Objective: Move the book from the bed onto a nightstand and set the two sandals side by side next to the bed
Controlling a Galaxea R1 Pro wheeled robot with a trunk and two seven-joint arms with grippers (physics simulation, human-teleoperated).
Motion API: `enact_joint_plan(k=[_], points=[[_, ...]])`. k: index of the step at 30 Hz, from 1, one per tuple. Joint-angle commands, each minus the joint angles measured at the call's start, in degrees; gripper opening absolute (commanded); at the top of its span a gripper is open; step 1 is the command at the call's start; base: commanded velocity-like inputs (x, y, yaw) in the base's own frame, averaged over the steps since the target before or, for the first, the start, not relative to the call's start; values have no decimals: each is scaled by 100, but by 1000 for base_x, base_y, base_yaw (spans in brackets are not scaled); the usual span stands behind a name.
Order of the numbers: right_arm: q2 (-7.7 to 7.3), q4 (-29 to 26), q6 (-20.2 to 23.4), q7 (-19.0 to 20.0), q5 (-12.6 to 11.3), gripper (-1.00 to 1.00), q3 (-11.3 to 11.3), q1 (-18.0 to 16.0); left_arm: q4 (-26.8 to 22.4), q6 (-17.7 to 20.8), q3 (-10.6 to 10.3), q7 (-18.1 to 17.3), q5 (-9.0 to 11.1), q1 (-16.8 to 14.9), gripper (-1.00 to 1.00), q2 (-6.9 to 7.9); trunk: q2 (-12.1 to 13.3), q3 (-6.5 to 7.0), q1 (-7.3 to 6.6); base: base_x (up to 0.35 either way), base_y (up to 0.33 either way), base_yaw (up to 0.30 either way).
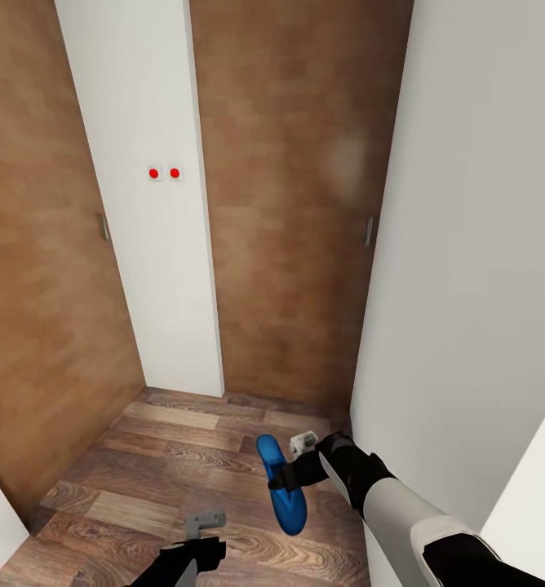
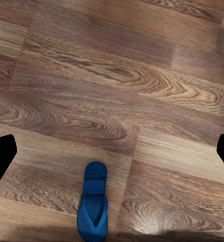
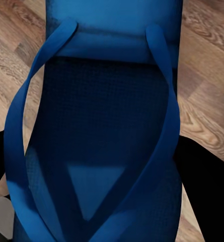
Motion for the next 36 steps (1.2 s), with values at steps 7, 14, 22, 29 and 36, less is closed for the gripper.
enact_joint_plan(k=[7, 14, 22, 29, 36], points=[[0, -32, 23, 70, 42, -100, 0, 0, -12, 34, -32, 36, 51, -1, 100, 1, -285, -132, 154, 0, 0, 0], [0, -41, 19, 74, 37, -100, 0, 0, -11, 35, -32, 32, 45, -1, 100, 2, -566, -258, 308, 0, 0, 0], [0, -160, 22, 75, 31, -100, 1, 6, -13, 32, -32, 31, 46, -1, 100, 0, -887, -402, 483, 0, 0, 0], [0, -213, 27, 75, 28, -100, 7, 14, -9, 27, -32, 31, 51, -1, 100, 0, -1168, -527, 637, 0, 0, 0], [0, -219, 29, 75, 28, -100, 9, 16, -6, 26, -32, 31, 45, 0, 100, 2, -1449, -653, 791, 0, 0, 0]])
